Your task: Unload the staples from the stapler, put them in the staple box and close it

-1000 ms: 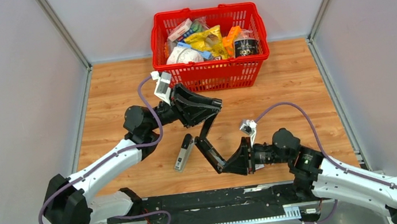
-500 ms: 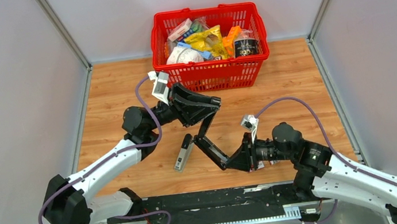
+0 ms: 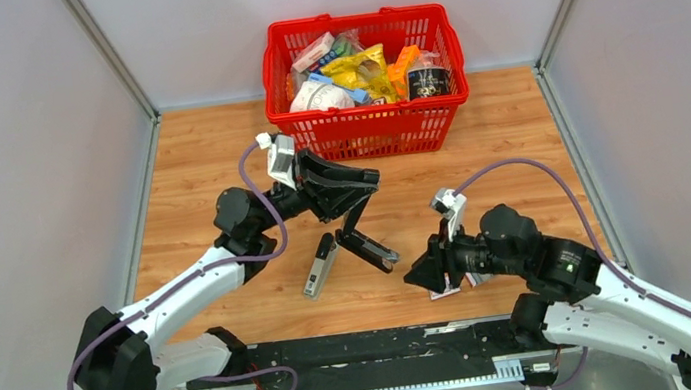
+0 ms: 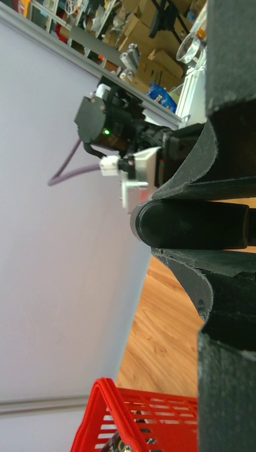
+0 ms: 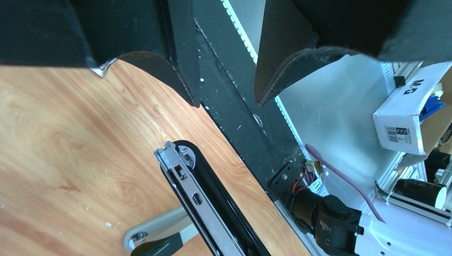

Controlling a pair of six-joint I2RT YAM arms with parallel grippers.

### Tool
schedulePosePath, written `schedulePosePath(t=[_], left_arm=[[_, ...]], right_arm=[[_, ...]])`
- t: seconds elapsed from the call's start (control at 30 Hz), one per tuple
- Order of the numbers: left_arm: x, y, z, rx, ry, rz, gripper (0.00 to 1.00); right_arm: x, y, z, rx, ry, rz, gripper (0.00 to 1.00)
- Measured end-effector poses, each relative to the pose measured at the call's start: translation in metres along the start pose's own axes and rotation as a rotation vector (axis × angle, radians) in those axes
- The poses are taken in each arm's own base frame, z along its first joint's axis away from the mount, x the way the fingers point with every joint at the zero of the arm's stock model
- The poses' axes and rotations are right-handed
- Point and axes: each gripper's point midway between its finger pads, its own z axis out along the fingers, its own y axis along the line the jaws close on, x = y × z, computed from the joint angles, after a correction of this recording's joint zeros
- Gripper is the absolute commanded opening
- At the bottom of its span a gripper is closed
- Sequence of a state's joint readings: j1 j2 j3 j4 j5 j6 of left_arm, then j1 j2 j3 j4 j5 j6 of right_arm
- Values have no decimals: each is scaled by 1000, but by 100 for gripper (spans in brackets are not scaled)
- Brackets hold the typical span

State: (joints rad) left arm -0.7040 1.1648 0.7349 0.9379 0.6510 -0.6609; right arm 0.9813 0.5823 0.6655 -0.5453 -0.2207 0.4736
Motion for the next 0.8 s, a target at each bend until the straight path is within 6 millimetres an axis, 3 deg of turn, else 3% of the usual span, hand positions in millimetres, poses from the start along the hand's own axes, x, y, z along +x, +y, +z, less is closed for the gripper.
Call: schedulePosePath(t=[0.2,0.4,0.57,0.8], left_arm=[[8,4,-3,-18,21,3,0],[7,4,-5,-24,18,15,0],[6,11,-4,-60,7,10,0],[8,24,-5,-123,-3,-4,0]], right_arm=[[-22,1,-14,52,-52,-38,47],[-42,-14,-15,162,-113,-42,15],[-54,-42,-1,315,-148,-31,1],[-58,-71,28,427,-185,-38,0]])
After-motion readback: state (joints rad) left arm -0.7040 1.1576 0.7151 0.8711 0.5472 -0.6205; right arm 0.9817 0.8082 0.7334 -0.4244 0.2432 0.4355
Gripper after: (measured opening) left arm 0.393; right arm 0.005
